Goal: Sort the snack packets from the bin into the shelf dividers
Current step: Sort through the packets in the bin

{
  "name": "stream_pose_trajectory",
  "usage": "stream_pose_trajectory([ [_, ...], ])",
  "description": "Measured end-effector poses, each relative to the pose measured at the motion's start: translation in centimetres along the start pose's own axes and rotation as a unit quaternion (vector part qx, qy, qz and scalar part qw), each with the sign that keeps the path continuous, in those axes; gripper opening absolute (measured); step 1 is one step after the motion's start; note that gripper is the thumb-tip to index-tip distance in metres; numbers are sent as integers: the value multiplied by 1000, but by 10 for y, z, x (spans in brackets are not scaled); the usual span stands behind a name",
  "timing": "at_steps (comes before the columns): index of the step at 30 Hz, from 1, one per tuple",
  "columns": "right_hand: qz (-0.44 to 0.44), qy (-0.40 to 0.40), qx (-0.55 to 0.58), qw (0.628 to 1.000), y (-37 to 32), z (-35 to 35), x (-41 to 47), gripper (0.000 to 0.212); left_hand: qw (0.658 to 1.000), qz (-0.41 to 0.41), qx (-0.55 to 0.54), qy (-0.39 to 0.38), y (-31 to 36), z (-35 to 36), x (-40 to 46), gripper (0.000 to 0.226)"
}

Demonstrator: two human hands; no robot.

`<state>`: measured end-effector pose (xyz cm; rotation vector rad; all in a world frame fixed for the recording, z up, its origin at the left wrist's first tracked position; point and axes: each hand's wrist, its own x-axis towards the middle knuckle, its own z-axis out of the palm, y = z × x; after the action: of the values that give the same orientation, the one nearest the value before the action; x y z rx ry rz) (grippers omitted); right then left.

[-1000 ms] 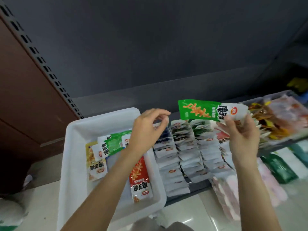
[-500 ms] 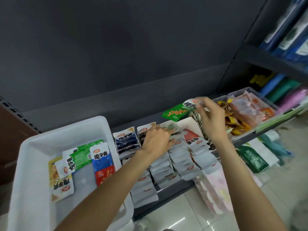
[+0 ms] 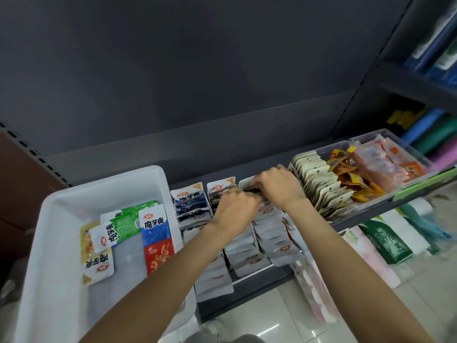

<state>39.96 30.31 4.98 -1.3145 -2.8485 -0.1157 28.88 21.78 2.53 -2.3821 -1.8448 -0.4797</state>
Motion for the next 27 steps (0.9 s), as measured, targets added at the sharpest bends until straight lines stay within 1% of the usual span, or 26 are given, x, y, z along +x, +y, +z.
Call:
stream_pose_trajectory([
  [1, -4, -2, 4, 1000, 0, 0, 0, 32, 1000, -4, -9, -1, 0, -2, 0, 22],
  [2, -3, 6, 34, 999, 3, 2, -1, 31, 999, -8, -29, 11, -1, -6, -2, 23],
  [4, 24, 54, 166, 984, 9, 6, -8, 29, 994, -26, -79, 65, -6, -20, -11, 25],
  [6, 56, 151, 284, 945, 6, 0, -21, 29, 980, -57, -107, 160, -18, -37, -31, 28],
  [7, 72, 198, 324, 922, -1, -6, -30, 27, 967, -79, -116, 213, -27, -43, -45, 28],
  [8, 86, 228, 361, 900, -11, -13, -38, 25, 953, -106, -120, 258, -38, -48, -62, 27],
  [10, 100, 240, 442, 859, -39, -27, -51, 23, 929, -168, -115, 311, -61, -57, -98, 24],
  [12, 80, 224, 512, 825, -74, -38, -58, 24, 911, -236, -101, 323, -86, -62, -135, 26],
  [14, 33, 194, 545, 815, -114, -45, -56, 29, 899, -306, -86, 302, -112, -61, -172, 28],
  [16, -32, 159, 533, 830, -158, -44, -47, 30, 890, -372, -76, 252, -138, -49, -207, 26],
  [18, -94, 121, 492, 857, -203, -33, -33, 30, 879, -442, -73, 163, -157, -34, -235, 24],
  [20, -127, 47, 427, 894, -242, -13, -14, 34, 865, -492, -93, 46, -168, -21, -251, 37],
  [21, -134, 0, 380, 915, -258, -1, -4, 37, 857, -506, -101, -10, -170, -17, -254, 43],
  [23, -134, -77, 294, 943, -283, 22, 17, 42, 848, -513, -107, -85, -173, -10, -257, 49],
  [25, -135, -109, 232, 957, -299, 45, 35, 46, 845, -510, -104, -121, -174, -6, -259, 51],
  [27, -160, -104, 152, 970, -309, 66, 51, 54, 847, -506, -92, -132, -173, -3, -262, 54],
])
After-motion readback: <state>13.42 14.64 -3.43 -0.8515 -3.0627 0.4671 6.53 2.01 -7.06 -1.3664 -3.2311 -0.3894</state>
